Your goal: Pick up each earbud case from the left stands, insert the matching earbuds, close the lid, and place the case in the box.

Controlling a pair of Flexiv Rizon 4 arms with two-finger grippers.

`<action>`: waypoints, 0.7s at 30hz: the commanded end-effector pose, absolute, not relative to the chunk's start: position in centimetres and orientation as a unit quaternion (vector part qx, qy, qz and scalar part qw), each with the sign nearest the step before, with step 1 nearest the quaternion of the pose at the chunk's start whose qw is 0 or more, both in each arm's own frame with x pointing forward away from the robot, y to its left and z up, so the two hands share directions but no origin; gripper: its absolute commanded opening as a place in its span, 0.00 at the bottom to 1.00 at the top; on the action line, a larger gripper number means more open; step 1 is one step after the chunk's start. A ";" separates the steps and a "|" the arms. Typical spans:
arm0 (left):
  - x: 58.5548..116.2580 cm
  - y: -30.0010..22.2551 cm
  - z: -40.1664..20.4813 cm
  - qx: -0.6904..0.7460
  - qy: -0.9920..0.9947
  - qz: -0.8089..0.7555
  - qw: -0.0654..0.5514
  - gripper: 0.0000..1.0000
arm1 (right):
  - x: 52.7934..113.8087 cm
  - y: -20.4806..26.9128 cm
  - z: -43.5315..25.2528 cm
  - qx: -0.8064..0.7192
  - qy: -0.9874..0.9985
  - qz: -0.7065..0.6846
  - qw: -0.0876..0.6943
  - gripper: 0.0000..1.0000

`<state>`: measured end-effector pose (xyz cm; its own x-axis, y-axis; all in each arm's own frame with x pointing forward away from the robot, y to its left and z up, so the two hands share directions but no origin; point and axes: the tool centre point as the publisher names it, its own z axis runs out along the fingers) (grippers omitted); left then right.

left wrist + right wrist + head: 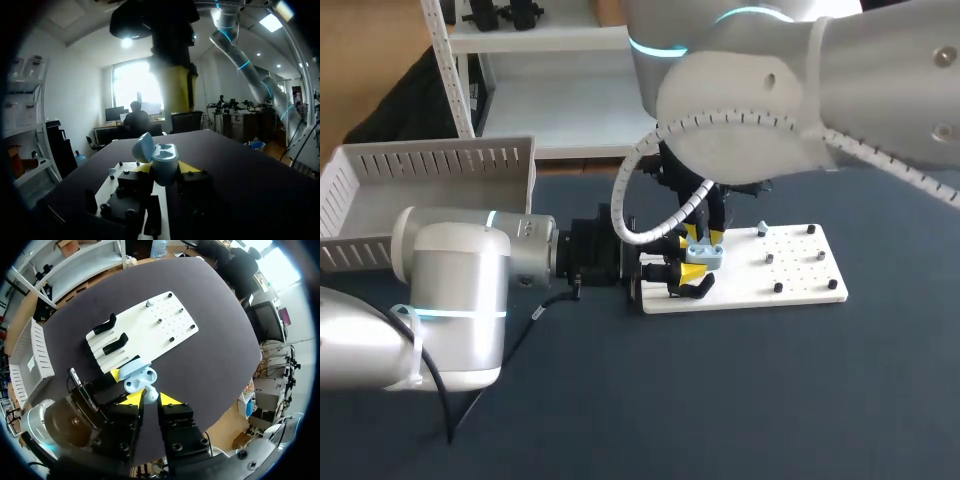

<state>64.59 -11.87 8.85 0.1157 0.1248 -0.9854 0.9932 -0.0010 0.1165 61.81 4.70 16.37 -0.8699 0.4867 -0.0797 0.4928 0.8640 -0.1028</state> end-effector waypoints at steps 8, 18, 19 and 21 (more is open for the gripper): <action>64.6 -11.9 8.7 0.556 0.501 -0.436 0.500 0.00 | 62.2 4.3 15.7 0.287 0.954 -0.083 0.008 0.00; 64.6 -11.9 8.7 0.556 0.501 -0.436 0.500 0.00 | 62.3 4.3 15.4 0.297 0.951 -0.081 0.021 0.00; 64.6 -11.9 8.7 0.556 0.501 -0.436 0.500 0.00 | 62.3 4.3 15.3 0.298 0.951 -0.081 0.021 0.00; 64.6 -11.9 8.7 0.556 0.501 -0.436 0.500 0.00 | 62.3 4.3 15.1 0.300 0.950 -0.082 0.024 0.00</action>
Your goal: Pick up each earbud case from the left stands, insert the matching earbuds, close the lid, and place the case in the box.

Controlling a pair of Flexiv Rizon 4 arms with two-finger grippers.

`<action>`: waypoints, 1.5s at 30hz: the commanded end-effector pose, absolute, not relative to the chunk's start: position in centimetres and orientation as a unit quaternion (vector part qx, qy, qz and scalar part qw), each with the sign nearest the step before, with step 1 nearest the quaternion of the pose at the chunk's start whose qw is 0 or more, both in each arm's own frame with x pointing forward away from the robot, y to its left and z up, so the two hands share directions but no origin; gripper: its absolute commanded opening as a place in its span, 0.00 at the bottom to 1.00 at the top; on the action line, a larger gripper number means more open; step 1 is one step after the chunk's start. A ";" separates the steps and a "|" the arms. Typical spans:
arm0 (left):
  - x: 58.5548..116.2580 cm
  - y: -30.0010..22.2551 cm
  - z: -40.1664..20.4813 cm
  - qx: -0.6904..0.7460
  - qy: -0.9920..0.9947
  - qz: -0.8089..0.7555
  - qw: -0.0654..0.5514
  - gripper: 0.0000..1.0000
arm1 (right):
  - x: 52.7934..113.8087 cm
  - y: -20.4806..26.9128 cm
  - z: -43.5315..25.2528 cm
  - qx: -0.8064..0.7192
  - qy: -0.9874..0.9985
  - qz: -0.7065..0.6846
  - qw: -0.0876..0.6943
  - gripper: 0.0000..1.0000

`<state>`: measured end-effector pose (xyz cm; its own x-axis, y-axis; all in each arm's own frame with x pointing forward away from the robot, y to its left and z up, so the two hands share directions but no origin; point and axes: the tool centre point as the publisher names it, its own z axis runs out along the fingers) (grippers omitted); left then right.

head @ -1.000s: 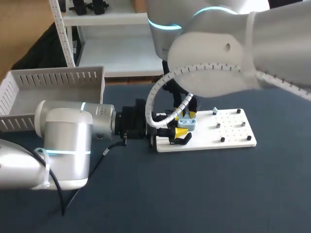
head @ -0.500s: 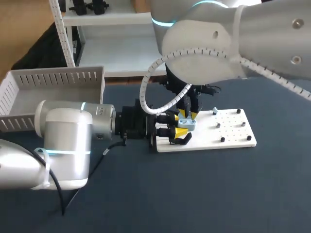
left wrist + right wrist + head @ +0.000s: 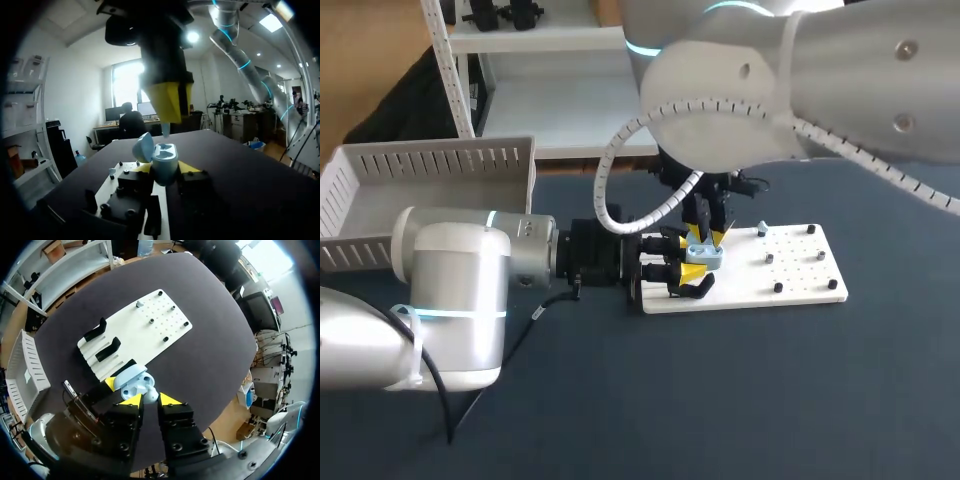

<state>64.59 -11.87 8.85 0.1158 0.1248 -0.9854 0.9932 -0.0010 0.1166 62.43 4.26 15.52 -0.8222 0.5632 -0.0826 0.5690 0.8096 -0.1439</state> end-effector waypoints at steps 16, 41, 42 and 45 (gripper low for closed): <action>64.6 -11.9 8.7 0.556 0.501 -0.436 0.500 0.00 | 62.6 4.0 14.6 0.307 0.947 -0.085 0.037 0.00; 64.6 -11.9 8.7 0.556 0.501 -0.436 0.500 0.00 | 62.8 3.8 13.9 0.313 0.946 -0.079 0.038 0.00; 64.6 -11.9 8.7 0.556 0.501 -0.436 0.500 0.00 | 62.8 3.8 13.9 0.313 0.946 -0.080 0.038 0.00; 64.6 -11.9 8.7 0.556 0.501 -0.436 0.500 0.00 | 62.9 3.8 13.8 0.314 0.945 -0.083 0.038 0.00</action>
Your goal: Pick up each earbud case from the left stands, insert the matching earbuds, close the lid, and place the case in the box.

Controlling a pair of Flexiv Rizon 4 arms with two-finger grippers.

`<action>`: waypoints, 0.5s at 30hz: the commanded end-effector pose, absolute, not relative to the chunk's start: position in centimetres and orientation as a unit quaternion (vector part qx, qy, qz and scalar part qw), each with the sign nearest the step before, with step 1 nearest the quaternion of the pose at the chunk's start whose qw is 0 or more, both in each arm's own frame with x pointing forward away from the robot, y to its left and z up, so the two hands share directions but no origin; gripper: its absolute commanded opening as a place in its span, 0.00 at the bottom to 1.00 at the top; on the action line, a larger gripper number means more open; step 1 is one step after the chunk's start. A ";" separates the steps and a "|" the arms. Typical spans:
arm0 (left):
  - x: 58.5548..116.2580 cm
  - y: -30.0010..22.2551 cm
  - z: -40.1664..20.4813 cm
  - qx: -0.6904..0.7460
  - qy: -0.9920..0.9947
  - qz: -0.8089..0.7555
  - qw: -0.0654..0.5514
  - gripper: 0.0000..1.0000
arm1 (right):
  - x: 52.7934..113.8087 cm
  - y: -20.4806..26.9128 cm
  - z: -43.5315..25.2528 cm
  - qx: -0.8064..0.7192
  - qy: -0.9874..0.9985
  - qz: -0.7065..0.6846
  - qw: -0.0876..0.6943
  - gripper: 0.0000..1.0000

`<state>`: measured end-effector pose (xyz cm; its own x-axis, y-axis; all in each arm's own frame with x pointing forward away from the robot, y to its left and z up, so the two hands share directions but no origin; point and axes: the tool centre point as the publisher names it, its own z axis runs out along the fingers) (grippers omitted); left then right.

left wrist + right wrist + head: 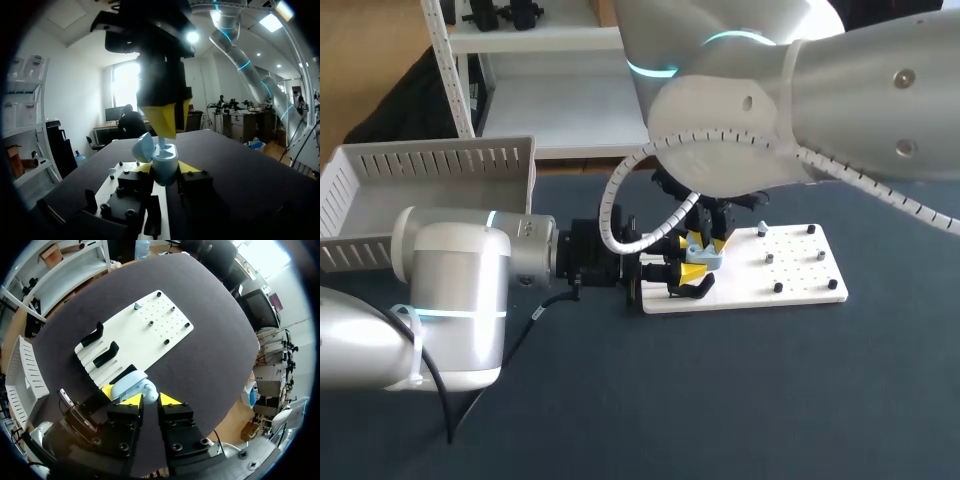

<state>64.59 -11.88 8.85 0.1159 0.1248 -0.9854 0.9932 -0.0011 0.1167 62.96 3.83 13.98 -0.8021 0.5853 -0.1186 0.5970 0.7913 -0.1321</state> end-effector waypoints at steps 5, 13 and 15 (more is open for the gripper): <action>64.6 -11.9 8.7 0.556 0.501 -0.436 0.500 0.00 | 62.9 3.8 13.7 0.316 0.944 -0.087 0.037 0.00; 64.6 -11.9 8.7 0.556 0.501 -0.436 0.500 0.00 | 62.8 4.1 13.5 0.318 0.943 -0.088 0.030 0.06; 64.6 -11.9 8.7 0.556 0.501 -0.436 0.500 0.00 | 62.8 4.1 13.5 0.318 0.943 -0.088 0.029 0.30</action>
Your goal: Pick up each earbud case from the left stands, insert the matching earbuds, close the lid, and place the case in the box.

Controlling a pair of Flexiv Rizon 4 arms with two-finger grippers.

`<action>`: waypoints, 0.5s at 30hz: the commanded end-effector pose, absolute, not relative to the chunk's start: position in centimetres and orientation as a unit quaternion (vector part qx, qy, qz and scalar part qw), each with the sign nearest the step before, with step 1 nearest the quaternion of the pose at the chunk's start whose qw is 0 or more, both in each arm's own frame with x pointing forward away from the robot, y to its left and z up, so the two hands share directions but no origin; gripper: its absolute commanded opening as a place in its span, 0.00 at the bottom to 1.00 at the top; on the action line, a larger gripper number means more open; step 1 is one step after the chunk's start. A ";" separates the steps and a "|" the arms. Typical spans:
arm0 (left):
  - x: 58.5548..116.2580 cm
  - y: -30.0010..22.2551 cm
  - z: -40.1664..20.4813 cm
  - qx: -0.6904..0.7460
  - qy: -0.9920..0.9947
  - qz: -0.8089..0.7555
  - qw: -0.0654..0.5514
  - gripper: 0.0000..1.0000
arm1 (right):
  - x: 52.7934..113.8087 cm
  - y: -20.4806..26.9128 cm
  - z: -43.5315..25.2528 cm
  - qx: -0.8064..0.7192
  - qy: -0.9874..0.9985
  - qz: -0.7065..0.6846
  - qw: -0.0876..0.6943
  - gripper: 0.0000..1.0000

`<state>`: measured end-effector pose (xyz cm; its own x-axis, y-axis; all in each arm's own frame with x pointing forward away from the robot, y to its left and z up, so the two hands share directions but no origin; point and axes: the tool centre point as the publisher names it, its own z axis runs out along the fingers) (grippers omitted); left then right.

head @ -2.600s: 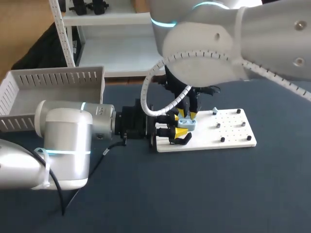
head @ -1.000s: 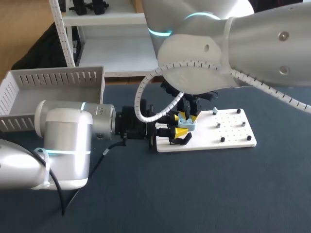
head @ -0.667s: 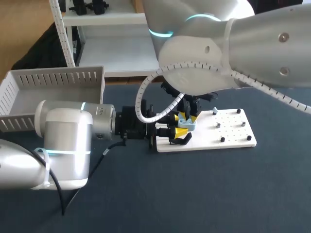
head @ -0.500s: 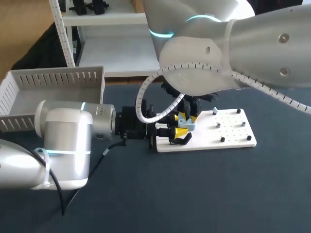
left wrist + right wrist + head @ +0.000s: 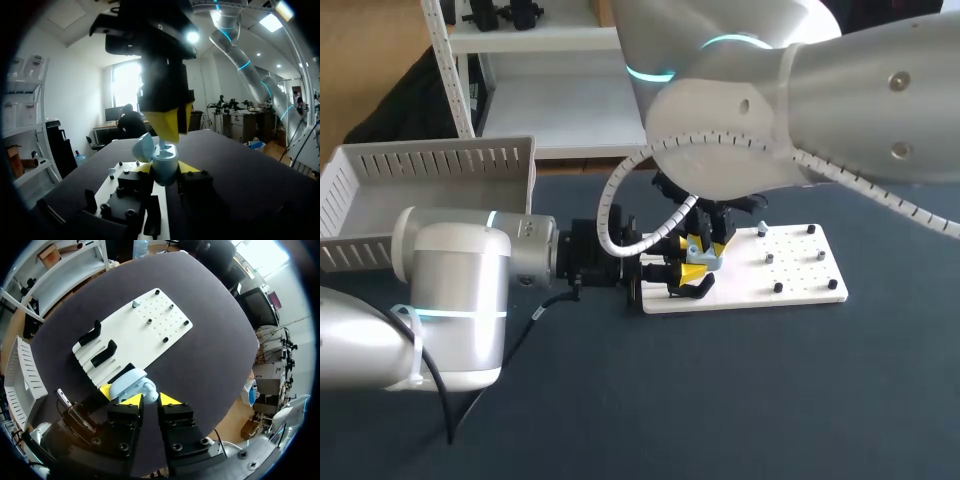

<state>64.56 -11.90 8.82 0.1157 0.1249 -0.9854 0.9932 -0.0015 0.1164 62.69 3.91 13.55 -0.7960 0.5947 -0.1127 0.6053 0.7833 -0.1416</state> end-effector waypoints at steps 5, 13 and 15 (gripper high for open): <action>64.6 -11.9 8.7 0.556 0.501 -0.436 0.500 0.00 | 62.6 4.2 13.7 0.319 0.943 -0.085 0.030 0.45; 64.6 -11.9 8.7 0.556 0.501 -0.436 0.500 0.00 | 61.5 3.8 15.7 0.318 0.945 -0.062 0.046 0.42; 64.6 -11.9 8.7 0.556 0.501 -0.436 0.500 0.00 | 61.1 3.2 16.5 0.318 0.946 -0.047 0.048 0.41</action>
